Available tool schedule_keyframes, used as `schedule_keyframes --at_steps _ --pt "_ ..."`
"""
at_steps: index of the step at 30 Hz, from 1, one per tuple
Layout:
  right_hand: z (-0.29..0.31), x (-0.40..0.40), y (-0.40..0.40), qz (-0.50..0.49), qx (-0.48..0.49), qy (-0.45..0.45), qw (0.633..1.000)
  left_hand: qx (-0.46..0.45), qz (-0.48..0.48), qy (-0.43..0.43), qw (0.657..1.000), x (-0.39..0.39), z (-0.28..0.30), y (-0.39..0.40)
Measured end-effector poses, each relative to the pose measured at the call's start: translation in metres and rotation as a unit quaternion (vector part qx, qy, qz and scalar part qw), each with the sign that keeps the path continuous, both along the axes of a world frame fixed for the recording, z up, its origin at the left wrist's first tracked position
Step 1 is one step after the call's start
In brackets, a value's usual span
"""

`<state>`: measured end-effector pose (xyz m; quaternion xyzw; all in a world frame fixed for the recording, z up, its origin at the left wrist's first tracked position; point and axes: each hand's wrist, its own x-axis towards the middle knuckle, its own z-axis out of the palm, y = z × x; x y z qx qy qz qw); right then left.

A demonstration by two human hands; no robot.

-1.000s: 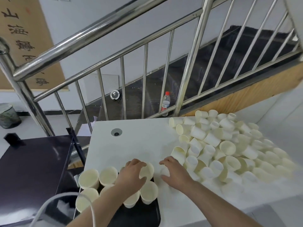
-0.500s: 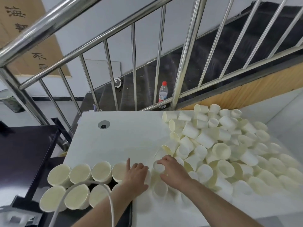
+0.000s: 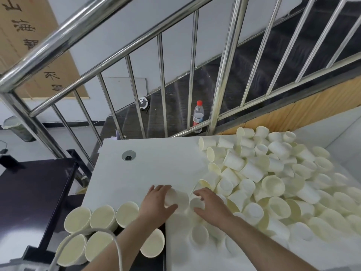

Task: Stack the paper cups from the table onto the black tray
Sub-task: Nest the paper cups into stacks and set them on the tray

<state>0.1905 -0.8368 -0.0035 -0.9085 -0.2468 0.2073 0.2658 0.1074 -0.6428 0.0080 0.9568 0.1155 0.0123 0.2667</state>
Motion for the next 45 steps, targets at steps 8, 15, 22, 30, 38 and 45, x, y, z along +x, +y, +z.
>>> schedule_keyframes --at_steps 8,15,22,30,38,45 --pt "0.013 -0.005 0.031 -0.128 0.206 0.142 0.96 -0.272 0.103 -0.037 0.956 -0.004 0.007 0.021" --pt "0.025 -0.006 0.046 -0.119 0.235 0.116 0.958 -0.162 0.034 -0.011 0.986 -0.002 0.003 0.034" --pt "0.031 -0.012 0.051 0.05 0.174 -0.007 0.983 -0.093 -0.008 -0.009 0.996 0.006 0.003 0.03" --pt "0.021 -0.004 0.033 0.007 0.053 -0.095 0.994 -0.077 0.035 -0.003 0.996 0.006 0.003 0.027" --pt "-0.005 0.0 0.03 0.043 -0.21 -0.038 0.976 -0.088 0.024 -0.003 0.996 0.004 0.004 0.026" --pt "-0.02 0.002 0.029 0.058 -0.19 -0.036 0.979 -0.095 0.025 -0.009 0.995 0.008 0.005 0.027"
